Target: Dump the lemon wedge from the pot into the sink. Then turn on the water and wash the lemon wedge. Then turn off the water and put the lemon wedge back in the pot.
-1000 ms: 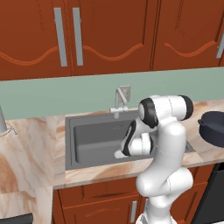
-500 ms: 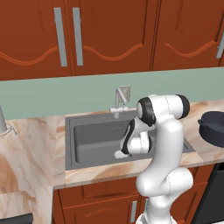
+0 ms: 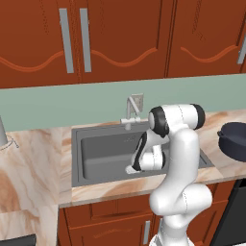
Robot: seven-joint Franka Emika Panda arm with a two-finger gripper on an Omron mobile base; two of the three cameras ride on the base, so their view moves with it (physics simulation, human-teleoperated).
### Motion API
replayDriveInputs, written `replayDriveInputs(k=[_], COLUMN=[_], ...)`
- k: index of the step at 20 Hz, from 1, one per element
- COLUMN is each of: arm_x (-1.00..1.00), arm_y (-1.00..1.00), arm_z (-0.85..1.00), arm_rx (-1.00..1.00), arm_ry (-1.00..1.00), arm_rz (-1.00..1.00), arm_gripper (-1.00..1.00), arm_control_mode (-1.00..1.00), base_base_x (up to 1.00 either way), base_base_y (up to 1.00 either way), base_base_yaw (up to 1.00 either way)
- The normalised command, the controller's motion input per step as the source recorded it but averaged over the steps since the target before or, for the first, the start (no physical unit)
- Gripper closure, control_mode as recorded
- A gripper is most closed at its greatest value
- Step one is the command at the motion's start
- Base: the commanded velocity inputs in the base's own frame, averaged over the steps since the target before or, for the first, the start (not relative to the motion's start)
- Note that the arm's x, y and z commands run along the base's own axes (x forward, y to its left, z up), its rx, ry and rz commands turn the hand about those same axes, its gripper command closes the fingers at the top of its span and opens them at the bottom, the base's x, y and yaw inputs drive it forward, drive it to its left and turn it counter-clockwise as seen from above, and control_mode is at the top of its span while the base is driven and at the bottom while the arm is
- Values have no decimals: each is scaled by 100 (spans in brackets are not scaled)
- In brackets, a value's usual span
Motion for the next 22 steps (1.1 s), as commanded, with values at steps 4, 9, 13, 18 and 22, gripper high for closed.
replayDriveInputs(k=[4, 9, 13, 18, 22], arm_x=[12, 14, 14, 24, 44], arm_y=[0, 0, 4, 5, 2], arm_z=[-22, -23, -26, -28, -21], arm_rx=[0, 0, 0, 0, -1], arm_ry=[0, 0, 0, 0, 0], arm_rz=[0, 0, 0, 0, 0], arm_gripper=[-100, -100, -100, -100, -100], arm_control_mode=[-100, -100, -100, -100, -100], base_base_x=[0, 0, 0, 0, 0], base_base_y=[0, 0, 0, 0, 0], base_base_yaw=[0, 0, 0, 0, 0])
